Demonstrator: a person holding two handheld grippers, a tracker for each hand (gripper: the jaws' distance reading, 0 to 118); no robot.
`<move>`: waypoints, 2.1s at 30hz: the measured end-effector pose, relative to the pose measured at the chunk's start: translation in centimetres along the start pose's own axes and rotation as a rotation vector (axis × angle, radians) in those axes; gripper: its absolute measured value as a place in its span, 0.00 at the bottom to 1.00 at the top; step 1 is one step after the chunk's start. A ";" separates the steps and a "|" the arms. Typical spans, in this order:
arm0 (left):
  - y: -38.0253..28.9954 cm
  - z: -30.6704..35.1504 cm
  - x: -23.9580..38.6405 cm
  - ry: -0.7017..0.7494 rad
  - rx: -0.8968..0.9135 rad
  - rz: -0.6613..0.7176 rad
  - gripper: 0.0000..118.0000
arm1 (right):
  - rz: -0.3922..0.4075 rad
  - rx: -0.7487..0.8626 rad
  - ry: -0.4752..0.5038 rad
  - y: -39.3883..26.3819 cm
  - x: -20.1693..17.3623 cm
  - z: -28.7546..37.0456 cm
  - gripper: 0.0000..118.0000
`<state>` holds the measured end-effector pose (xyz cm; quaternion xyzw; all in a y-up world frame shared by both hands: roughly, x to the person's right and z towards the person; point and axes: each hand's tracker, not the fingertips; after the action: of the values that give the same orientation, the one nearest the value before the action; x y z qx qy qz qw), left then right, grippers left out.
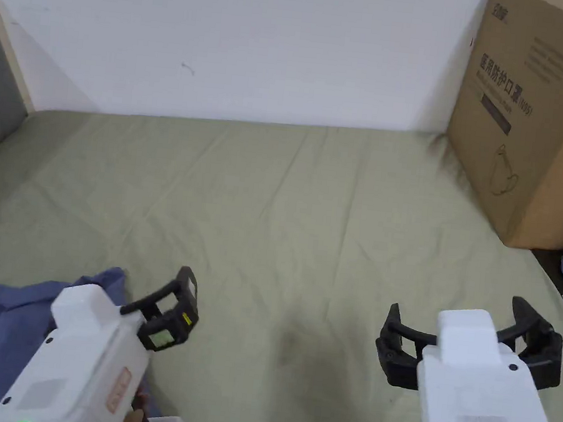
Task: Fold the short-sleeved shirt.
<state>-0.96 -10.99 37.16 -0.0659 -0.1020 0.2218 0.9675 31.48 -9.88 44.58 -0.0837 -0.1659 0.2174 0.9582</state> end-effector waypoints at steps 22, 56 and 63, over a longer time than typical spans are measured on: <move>-2.6 0.1 4.8 0.155 0.070 -0.630 1.00 | -0.393 -0.059 0.101 0.0 3.1 0.0 1.00; -1.8 0.6 4.0 0.141 0.081 -0.581 1.00 | -0.389 -0.067 0.127 0.2 3.0 0.1 1.00; -1.6 0.5 4.1 0.126 0.071 -0.572 1.00 | -0.385 -0.063 0.127 0.3 3.1 0.1 1.00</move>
<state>3.18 -10.61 38.65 -0.0141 -0.0485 -0.0609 0.9969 34.02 -8.23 45.46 -0.0941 -0.1248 0.0193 0.9875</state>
